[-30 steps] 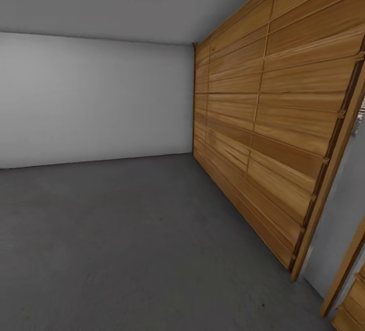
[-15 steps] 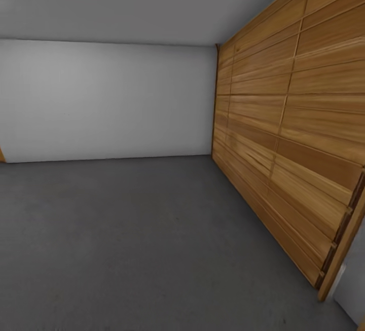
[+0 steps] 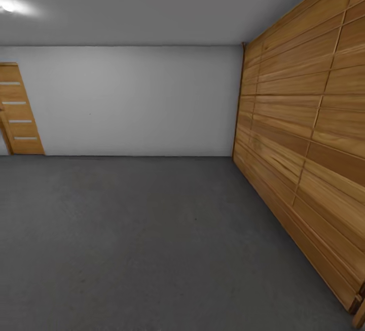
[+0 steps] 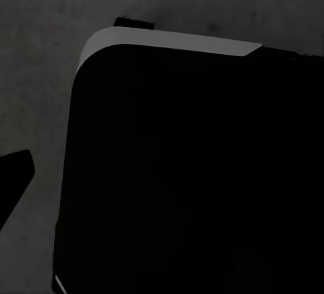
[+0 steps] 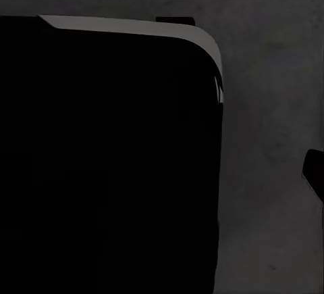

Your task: Move the two storage containers from the living room to the garage. In the garage, place one container on the floor and stack the other container on top of it (either order is fine).

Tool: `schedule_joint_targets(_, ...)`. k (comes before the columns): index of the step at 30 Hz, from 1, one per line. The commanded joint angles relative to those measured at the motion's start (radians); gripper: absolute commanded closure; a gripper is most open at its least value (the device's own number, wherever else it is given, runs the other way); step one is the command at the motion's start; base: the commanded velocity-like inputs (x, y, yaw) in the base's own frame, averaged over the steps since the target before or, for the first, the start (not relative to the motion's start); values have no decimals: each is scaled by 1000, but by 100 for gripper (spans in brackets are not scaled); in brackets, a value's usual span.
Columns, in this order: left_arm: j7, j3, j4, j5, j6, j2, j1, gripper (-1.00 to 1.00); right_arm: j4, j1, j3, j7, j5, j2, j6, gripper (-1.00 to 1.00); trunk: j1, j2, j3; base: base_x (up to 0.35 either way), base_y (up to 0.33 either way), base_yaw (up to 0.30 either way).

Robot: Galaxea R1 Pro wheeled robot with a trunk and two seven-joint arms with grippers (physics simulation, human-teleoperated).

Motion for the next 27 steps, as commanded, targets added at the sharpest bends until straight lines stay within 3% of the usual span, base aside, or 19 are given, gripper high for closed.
schedule_joint_targets(1,0,6,0,6,-2,0,0,-100,0,0,0,-1,1,-1,-3,-100,0,0,-1,0,0,291)
schedule_joint_targets(27,0,7,-2,7,-3,2,0,-100,-1,0,11,-1,10,-12,-1,-100,0,0,-1,0,0,291)
